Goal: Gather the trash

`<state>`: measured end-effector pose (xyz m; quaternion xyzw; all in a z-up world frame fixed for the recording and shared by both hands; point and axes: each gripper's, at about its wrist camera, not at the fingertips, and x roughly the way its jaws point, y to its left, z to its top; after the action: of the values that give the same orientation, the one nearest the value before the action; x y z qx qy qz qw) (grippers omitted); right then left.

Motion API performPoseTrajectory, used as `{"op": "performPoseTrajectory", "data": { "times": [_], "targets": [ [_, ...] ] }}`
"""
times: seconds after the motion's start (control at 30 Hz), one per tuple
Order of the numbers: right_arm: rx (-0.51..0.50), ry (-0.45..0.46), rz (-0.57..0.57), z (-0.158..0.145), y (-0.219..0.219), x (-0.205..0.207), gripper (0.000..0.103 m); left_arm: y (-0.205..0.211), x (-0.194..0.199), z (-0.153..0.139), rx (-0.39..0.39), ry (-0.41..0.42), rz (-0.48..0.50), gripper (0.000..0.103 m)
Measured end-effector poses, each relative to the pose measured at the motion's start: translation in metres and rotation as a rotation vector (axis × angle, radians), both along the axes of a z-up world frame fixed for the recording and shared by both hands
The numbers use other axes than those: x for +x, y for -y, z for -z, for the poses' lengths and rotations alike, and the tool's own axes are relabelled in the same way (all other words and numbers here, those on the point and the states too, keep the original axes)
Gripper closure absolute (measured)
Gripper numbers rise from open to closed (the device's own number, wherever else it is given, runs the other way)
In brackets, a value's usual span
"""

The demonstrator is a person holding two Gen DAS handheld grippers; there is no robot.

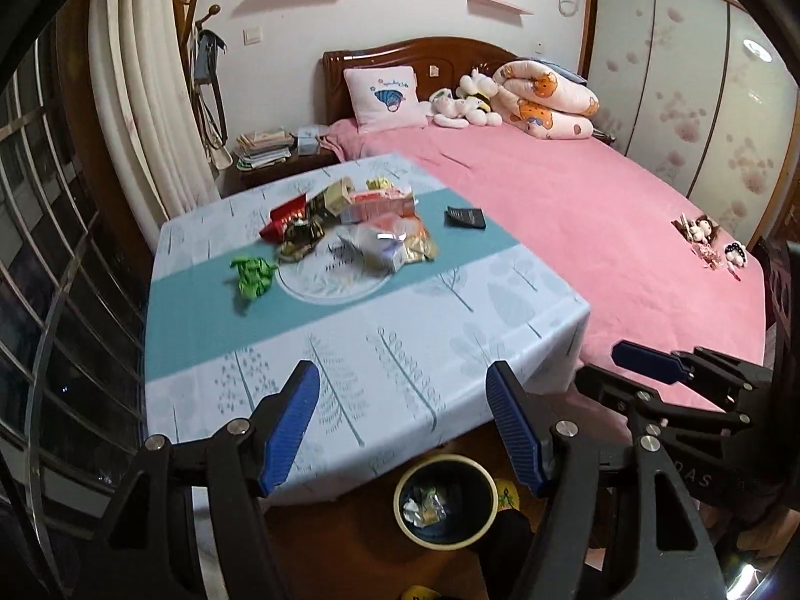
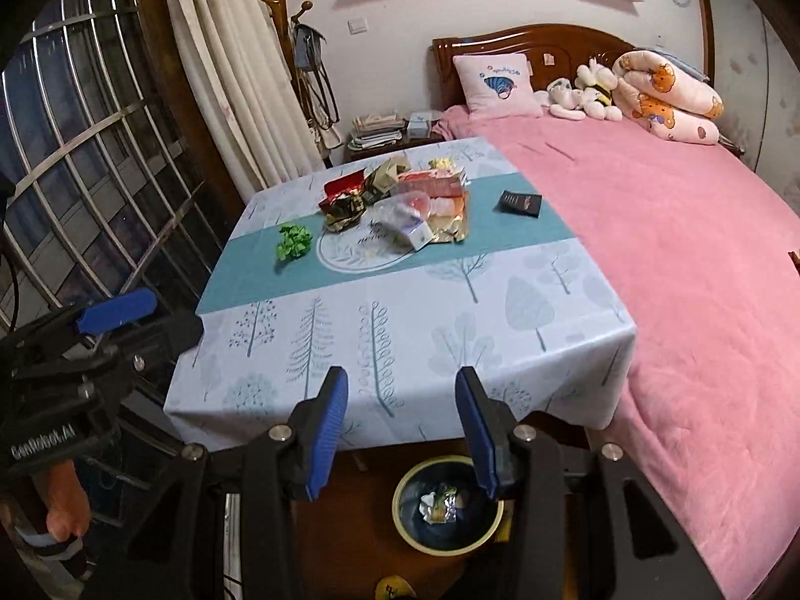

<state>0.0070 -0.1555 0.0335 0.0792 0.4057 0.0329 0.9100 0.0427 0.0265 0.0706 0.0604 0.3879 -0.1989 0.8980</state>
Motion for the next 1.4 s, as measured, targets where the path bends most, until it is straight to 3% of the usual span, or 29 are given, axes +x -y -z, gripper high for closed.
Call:
{"op": "performPoseTrajectory", "data": {
  "times": [0.33,0.57,0.8,1.0,1.2,1.4],
  "targets": [
    [0.002,0.012,0.003,-0.007,0.024,0.024,0.058,0.022,0.042,-0.025,0.043,0.049,0.020,0.030],
    [0.038,-0.012,-0.009,0.000,0.053,0.073,0.058,0.061,0.113,-0.015,0.095,-0.017,0.050,0.029],
    [0.074,-0.055,-0.028,0.022,0.093,0.150,0.058,0.108,0.208,0.029,0.175,-0.157,0.074,0.029],
    [0.097,-0.107,-0.070,0.051,0.123,0.224,0.058,0.141,0.289,0.095,0.300,-0.327,0.076,0.029],
    [0.113,-0.169,-0.132,0.082,0.137,0.283,0.058,0.152,0.330,0.139,0.388,-0.412,0.074,0.029],
    [0.118,-0.207,-0.181,0.101,0.143,0.323,0.058,0.158,0.358,0.157,0.400,-0.463,0.056,0.027]
  ]
}}
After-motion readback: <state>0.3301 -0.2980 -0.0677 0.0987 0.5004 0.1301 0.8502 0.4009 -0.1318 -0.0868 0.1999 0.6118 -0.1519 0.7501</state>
